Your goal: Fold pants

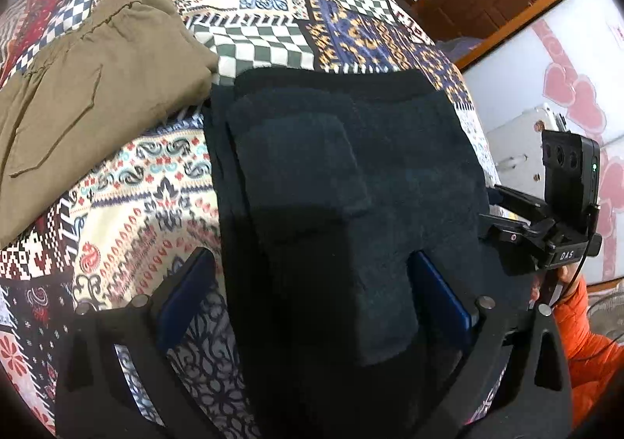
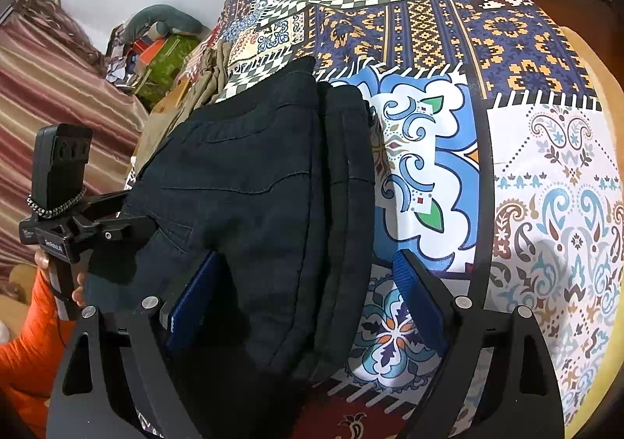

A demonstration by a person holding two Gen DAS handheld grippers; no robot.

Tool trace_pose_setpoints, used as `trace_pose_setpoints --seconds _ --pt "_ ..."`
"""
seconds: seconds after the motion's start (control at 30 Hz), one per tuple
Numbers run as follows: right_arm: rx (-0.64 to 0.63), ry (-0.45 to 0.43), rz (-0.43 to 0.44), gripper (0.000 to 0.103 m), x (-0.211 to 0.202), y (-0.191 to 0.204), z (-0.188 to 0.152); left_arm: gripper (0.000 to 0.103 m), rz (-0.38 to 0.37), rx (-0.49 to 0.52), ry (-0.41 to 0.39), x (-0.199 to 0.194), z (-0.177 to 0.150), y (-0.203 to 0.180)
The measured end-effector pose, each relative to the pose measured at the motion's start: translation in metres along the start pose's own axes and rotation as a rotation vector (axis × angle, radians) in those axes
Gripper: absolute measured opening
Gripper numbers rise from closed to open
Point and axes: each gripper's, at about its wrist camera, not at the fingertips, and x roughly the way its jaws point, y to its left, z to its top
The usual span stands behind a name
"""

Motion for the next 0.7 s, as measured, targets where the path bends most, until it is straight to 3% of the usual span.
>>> trace_pose_setpoints --seconds 0.23,0.4,0.57,0.63,0.7 --pt "-0.067 0.033 0.016 0.09 -0.005 0.015 -0.022 0.103 0.015 0.047 0.0 -0.004 -0.018 -0.007" --pt "-0.061 0.025 0.033 0.09 0.005 0.017 -0.011 0.102 0.003 0.035 0.0 0.007 -0.007 -0.005" --pt "-0.076 0.014 0.037 0.078 0.012 0.022 0.005 0.09 -0.011 0.042 -0.003 0.013 0.007 -0.006" --pt "-0.065 0.009 0.044 0.062 0.011 0.02 0.009 0.082 -0.013 0.039 -0.013 0.011 0.009 -0.007" --pt "-0.059 0.002 0.052 0.054 0.007 0.02 0.012 0.078 0.011 0.057 -0.035 0.006 0.008 -0.012"
